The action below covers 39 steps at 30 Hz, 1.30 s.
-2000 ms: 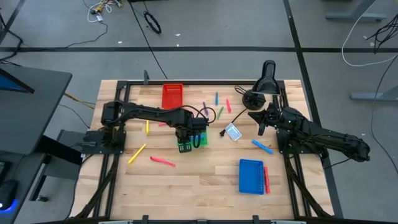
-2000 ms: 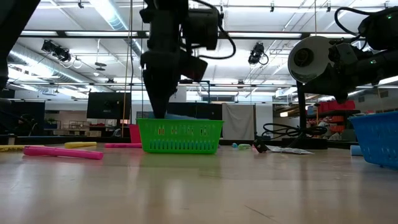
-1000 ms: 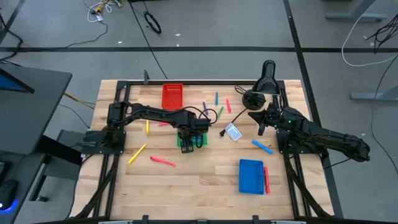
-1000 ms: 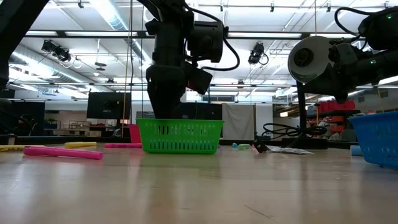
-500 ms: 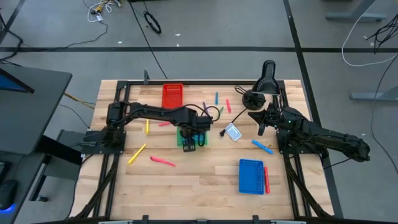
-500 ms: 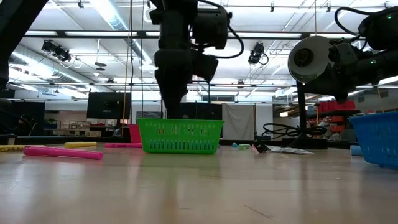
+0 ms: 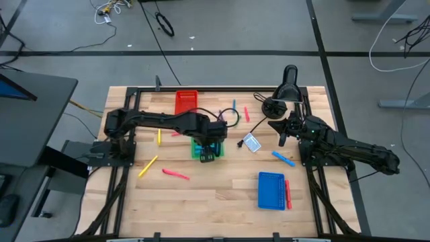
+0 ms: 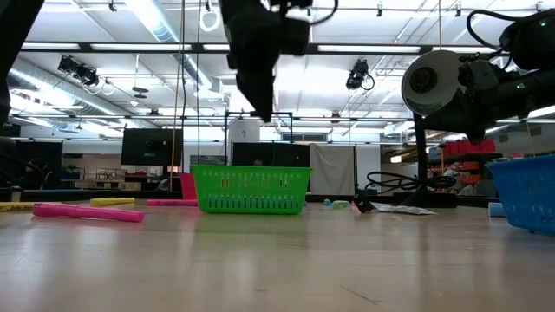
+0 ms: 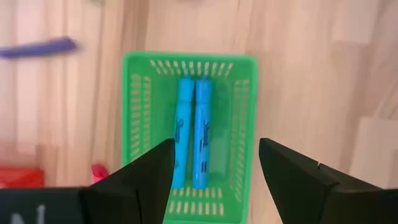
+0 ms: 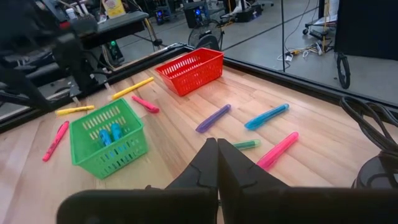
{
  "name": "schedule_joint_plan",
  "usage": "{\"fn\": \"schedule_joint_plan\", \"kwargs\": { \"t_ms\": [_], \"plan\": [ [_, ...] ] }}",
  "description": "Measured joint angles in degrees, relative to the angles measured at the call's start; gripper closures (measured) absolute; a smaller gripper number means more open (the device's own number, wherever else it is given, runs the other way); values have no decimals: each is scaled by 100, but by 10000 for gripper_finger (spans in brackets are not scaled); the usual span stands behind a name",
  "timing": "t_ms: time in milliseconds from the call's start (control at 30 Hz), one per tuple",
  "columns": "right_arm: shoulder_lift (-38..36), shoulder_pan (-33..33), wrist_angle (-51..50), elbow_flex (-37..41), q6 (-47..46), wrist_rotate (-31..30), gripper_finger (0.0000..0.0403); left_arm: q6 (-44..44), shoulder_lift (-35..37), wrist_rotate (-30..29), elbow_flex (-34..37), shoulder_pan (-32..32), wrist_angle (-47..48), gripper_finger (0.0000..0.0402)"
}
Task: Pick & Place Markers
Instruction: Put the bottom large pink pen into the blue bin
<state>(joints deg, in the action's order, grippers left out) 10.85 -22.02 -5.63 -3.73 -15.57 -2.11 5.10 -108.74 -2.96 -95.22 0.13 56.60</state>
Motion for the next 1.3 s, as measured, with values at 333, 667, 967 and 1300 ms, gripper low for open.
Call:
{"fn": "schedule_joint_plan", "kwargs": {
  "t_ms": [333,667,967,1300],
  "plan": [
    [0,0,2,0,0,0,403,111,671,-262,0,-167,-266,163],
    [-1,0,0,0,0,0,403,160,1293,-320,325,-211,-1069,163],
    [-2,0,2,-2,0,1,403,178,2558,-317,2200,-194,-2599,163],
    [-2,0,-2,0,1,1,403,506,3948,-332,3738,-237,-3660,163]
  ]
}}
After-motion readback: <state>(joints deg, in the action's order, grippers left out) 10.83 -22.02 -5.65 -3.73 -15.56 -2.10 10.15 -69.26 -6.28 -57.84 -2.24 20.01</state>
